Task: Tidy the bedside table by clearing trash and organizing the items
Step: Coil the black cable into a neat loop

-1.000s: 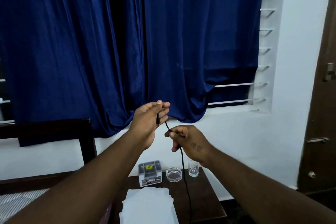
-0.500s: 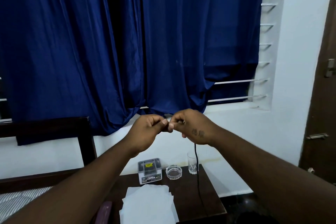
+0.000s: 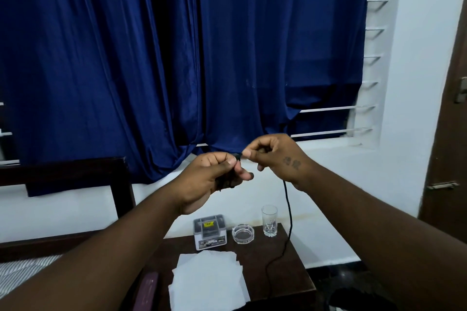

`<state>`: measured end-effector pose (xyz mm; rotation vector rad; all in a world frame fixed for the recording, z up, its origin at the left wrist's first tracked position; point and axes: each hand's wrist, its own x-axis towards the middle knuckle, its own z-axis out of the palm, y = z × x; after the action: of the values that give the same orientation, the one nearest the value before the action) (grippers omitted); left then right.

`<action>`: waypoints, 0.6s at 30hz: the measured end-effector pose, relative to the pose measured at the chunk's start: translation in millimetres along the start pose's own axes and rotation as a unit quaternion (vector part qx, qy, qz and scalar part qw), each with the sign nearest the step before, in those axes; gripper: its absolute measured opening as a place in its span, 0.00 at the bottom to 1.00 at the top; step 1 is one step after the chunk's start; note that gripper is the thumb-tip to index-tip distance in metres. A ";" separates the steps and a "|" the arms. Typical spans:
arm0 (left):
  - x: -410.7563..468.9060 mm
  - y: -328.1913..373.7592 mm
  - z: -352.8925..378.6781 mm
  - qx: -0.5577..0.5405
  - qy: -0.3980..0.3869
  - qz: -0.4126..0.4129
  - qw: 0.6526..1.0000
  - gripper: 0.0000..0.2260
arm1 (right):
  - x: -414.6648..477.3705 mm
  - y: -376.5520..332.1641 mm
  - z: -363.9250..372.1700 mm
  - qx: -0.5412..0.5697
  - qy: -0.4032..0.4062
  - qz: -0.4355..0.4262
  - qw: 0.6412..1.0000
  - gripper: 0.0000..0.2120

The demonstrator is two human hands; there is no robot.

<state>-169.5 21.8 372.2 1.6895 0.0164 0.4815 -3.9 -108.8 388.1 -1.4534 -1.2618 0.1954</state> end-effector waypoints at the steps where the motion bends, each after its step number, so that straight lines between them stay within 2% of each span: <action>1: -1.0 2.4 1.0 -0.025 -0.009 0.005 1.000 0.11 | 0.0 2.5 0.1 0.018 0.010 0.010 1.000 0.05; 4: 0.0 8.3 5.1 -0.095 -0.039 0.024 0.994 0.11 | -4.0 13.5 6.7 0.049 0.023 0.042 0.998 0.06; 7: 5.4 10.4 8.5 -0.151 -0.027 0.044 0.987 0.12 | -12.7 22.6 20.9 0.061 0.017 0.072 0.995 0.08; 13: 8.1 4.3 8.1 -0.182 0.062 0.059 0.980 0.10 | -25.9 32.3 42.5 0.062 -0.014 0.098 0.993 0.13; 18: 9.7 -1.9 5.1 -0.132 0.141 0.062 0.979 0.09 | -30.0 31.0 48.6 0.001 -0.049 0.109 0.993 0.14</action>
<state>-158.5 20.0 372.9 1.3562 0.0511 0.7798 -33.1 -95.0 331.8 -1.5959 -1.1792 0.4196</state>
